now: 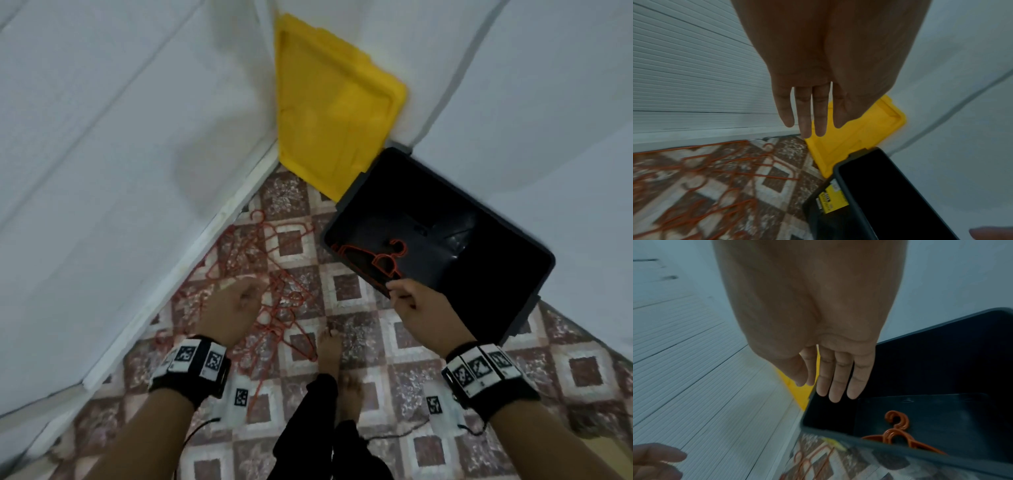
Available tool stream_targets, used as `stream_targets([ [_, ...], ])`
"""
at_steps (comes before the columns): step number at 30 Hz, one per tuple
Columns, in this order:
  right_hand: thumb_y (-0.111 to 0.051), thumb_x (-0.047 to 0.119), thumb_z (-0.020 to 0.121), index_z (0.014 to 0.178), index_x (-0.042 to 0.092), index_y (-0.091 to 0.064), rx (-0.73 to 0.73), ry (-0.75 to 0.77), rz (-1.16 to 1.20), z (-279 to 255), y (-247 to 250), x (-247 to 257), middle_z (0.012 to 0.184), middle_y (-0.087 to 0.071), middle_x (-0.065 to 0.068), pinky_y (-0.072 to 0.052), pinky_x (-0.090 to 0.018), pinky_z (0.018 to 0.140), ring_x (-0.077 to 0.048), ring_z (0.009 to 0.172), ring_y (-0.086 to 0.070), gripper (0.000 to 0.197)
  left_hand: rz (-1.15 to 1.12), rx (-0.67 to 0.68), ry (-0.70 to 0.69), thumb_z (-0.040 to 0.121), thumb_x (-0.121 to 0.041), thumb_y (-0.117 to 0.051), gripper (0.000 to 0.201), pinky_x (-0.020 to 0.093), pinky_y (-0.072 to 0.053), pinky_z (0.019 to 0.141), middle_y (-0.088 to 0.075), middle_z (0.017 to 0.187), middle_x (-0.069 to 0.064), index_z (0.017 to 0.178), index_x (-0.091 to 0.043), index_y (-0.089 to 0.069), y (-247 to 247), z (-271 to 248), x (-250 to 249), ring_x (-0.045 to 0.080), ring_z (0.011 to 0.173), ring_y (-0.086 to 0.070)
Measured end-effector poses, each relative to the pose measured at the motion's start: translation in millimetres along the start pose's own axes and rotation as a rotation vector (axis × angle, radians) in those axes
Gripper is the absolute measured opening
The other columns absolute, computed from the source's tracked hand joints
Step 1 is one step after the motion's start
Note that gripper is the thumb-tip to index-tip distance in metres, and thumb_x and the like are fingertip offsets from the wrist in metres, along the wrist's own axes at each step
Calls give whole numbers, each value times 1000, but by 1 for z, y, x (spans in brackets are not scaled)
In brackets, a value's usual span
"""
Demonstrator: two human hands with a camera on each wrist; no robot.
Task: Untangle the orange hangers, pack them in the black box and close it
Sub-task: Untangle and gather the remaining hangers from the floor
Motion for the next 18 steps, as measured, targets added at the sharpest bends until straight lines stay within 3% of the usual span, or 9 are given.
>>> stream_targets([
  [3, -48, 25, 104, 135, 26, -57, 57, 76, -79, 3, -25, 21, 127, -63, 4, -44, -18, 77, -8, 100, -60, 32, -5, -34, 80, 96, -16, -52, 23, 16, -41, 68, -60, 101, -7, 110, -30, -63, 0, -24, 29, 13, 88, -57],
  [5, -48, 22, 104, 135, 24, -58, 101, 104, -125, 2, -48, 33, 130, -62, 2, -43, -23, 86, -8, 103, -57, 33, 8, -63, 117, 94, -11, -49, 25, 13, -36, 62, -59, 101, -5, 106, -28, -63, -1, -40, 51, 14, 82, -55],
  [7, -49, 20, 103, 136, 21, -59, 121, 136, -166, 5, -69, 42, 132, -62, 1, -43, -24, 91, -7, 106, -56, 35, 4, -71, 161, 94, -15, -48, 24, 20, -40, 61, -65, 102, -2, 105, -32, -60, -5, -51, 77, 15, 78, -57],
  [10, -52, 22, 101, 133, 22, -60, 138, 198, -262, 17, -105, 52, 129, -65, 1, -48, -29, 94, -14, 113, -61, 33, -18, -94, 279, 96, -26, -51, 21, 32, -50, 73, -67, 108, 2, 113, -28, -64, -13, -63, 121, 21, 89, -63],
  [12, -52, 21, 101, 131, 21, -60, 164, 225, -312, 27, -132, 57, 129, -65, 0, -49, -33, 97, -18, 117, -61, 31, -13, -111, 327, 96, -25, -51, 21, 31, -47, 72, -67, 105, 4, 113, -25, -64, -21, -71, 152, 23, 88, -63],
  [16, -51, 20, 101, 133, 16, -60, 221, 267, -454, 48, -197, 62, 131, -64, -6, -45, -29, 92, -24, 119, -61, 33, -19, -89, 407, 98, -19, -46, 28, 27, -40, 64, -61, 88, 6, 120, -15, -63, -42, -82, 220, 20, 70, -52],
  [18, -49, 19, 102, 134, 14, -60, 254, 266, -510, 58, -226, 59, 131, -64, -9, -46, -30, 89, -25, 117, -61, 34, -12, -77, 429, 98, -18, -46, 27, 28, -42, 68, -63, 95, 9, 120, -14, -63, -54, -84, 252, 19, 72, -50],
])
Point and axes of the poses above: each hand's wrist, its own z-axis towards the middle knuckle, its own y-axis out of the back of the hand, x = y × z, the point moved 3 cm from there along z, towards the middle knuckle
